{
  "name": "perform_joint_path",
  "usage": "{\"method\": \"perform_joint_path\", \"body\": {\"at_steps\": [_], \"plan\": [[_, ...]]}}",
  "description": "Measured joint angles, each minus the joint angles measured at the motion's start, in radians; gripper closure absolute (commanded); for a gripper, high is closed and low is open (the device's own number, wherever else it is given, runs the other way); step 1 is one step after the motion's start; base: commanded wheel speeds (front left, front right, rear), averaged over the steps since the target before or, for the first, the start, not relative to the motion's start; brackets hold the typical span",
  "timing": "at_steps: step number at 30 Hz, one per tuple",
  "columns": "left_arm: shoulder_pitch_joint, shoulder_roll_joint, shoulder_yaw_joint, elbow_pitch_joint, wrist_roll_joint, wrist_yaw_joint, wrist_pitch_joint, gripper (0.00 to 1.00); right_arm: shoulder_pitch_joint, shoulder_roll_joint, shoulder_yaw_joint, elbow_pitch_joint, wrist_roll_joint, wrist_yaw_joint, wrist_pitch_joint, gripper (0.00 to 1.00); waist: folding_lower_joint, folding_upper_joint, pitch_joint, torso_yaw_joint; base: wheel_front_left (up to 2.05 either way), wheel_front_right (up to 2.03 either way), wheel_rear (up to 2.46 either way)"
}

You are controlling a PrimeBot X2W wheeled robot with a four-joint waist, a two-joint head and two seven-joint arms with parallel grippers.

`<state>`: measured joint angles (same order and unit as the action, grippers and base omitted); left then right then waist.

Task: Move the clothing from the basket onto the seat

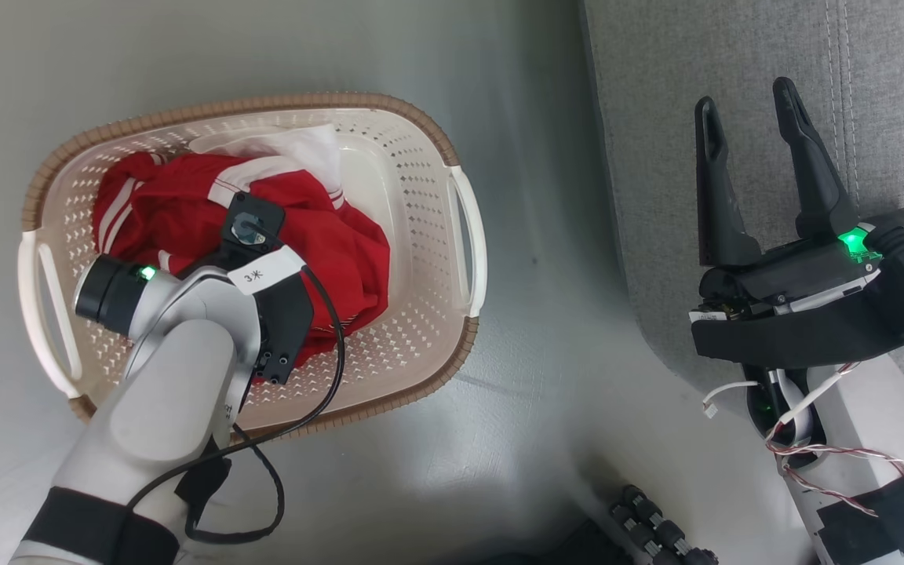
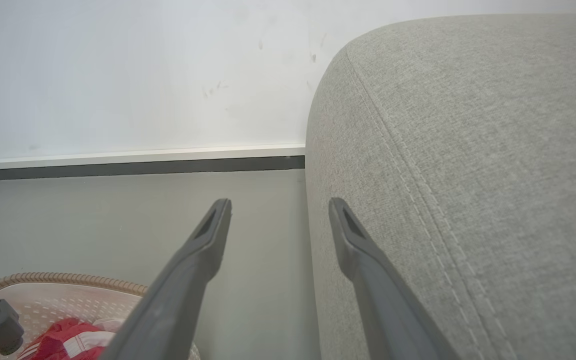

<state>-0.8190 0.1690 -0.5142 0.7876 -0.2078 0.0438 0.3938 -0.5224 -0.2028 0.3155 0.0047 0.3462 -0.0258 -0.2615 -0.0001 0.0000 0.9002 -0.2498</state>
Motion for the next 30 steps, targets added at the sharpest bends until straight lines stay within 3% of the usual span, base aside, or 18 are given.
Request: {"method": "perform_joint_path", "body": {"at_steps": [10,11,12,17,23,30], "plan": [[-0.009,-0.006,-0.017,0.055,0.019,-0.018,-0.01,0.0,-0.001,0.018,-0.013,0.002,-0.014,0.019,-0.001,0.0,0.0,0.0,0.007,-0.013,0.0,0.0,0.0],[-0.014,-0.008,-0.019,0.059,0.019,-0.019,-0.01,0.31,-0.001,0.02,-0.015,0.002,-0.014,0.022,-0.001,0.0,0.0,0.0,0.007,-0.013,0.0,0.0,0.0],[-0.019,-0.008,-0.022,0.063,0.019,-0.023,-0.01,1.0,-0.001,0.021,-0.017,0.003,-0.014,0.023,-0.001,0.0,0.0,0.0,0.007,-0.013,0.0,0.0,0.0],[-0.021,-0.025,-0.009,0.093,0.008,-0.035,-0.039,1.0,-0.001,0.034,-0.031,0.028,-0.023,0.035,-0.001,0.0,0.0001,0.0,-0.007,-0.012,0.0,0.0,0.0],[-0.02,-0.088,0.08,0.061,-0.103,-0.035,-0.149,1.0,0.001,0.044,-0.063,0.069,-0.023,0.035,0.001,0.0,0.0001,0.0001,-0.054,-0.001,0.0,0.0,0.0],[-0.006,-0.091,0.155,-0.015,-0.18,-0.054,-0.282,1.0,0.036,0.039,-0.107,0.095,-0.023,0.036,0.002,0.0,0.0,0.0,-0.124,0.022,0.0,0.0,0.0]]}}
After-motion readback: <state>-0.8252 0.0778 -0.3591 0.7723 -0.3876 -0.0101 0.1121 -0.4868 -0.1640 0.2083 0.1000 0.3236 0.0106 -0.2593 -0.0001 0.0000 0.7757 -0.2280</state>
